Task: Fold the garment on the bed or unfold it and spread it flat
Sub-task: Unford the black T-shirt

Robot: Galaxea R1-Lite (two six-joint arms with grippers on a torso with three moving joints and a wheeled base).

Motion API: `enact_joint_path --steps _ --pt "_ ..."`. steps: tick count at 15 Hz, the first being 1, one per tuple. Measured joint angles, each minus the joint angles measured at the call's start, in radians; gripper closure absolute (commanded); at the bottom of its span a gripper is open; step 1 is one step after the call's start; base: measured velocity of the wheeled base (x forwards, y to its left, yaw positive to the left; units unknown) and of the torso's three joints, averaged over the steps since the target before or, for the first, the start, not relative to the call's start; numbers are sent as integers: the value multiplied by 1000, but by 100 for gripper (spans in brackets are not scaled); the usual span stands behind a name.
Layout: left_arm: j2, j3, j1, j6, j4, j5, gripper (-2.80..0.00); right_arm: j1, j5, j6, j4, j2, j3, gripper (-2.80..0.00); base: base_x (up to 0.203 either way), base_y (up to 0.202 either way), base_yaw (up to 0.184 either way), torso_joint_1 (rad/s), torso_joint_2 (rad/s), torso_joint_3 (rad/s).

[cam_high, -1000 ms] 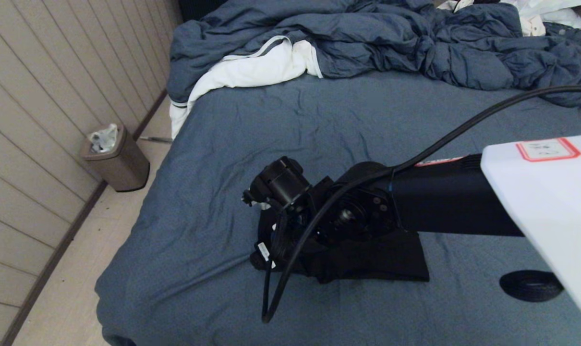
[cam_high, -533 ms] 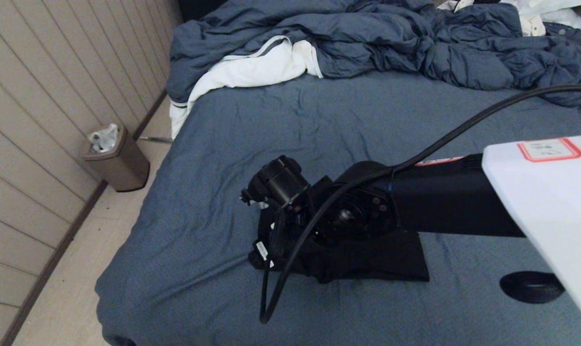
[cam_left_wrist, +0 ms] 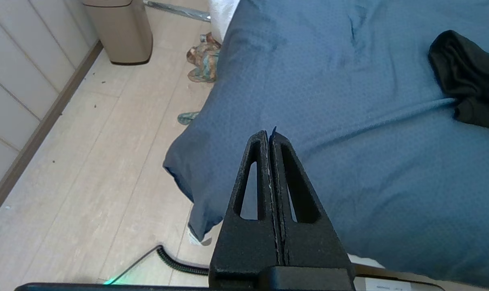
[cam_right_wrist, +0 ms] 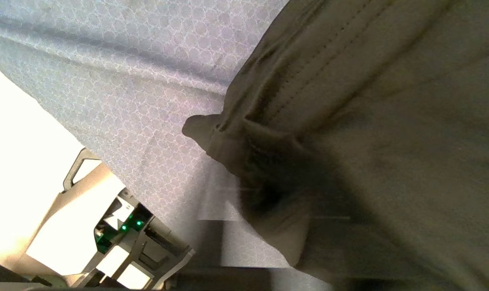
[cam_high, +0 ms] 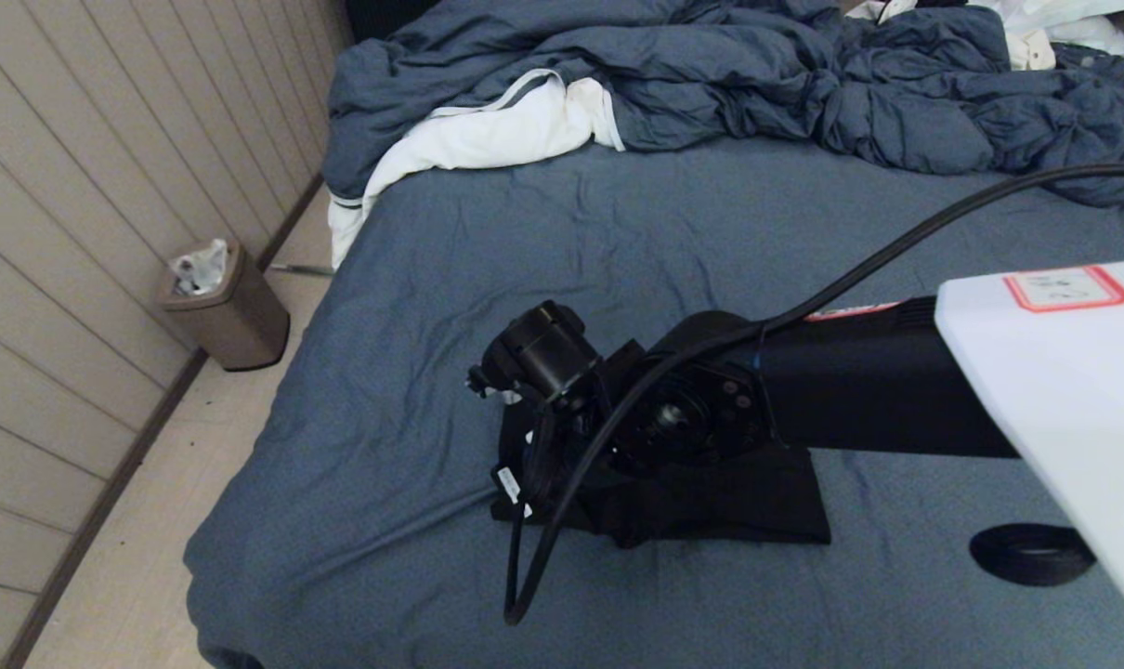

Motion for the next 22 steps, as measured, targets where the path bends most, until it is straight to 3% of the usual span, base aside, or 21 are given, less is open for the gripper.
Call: enact_joint_path --steps 7,9,13,16,22 --pt "0 0 0 0 -1 0 0 -20 -37 -4 2 -55 -19 0 0 0 0 0 0 0" --pt "0 0 0 0 0 0 0 -85 -45 -18 1 -101 -28 0 0 0 0 0 0 0" --pt "0 0 0 0 0 0 0 -296 -49 -59 5 -231 -38 0 0 0 0 0 0 0" --pt "0 0 0 1 0 0 0 -512 -33 -91 3 -351 28 0 0 0 0 0 0 0" --pt "0 0 0 0 0 0 0 -1012 158 -185 -88 -459 187 0 0 0 0 0 0 0"
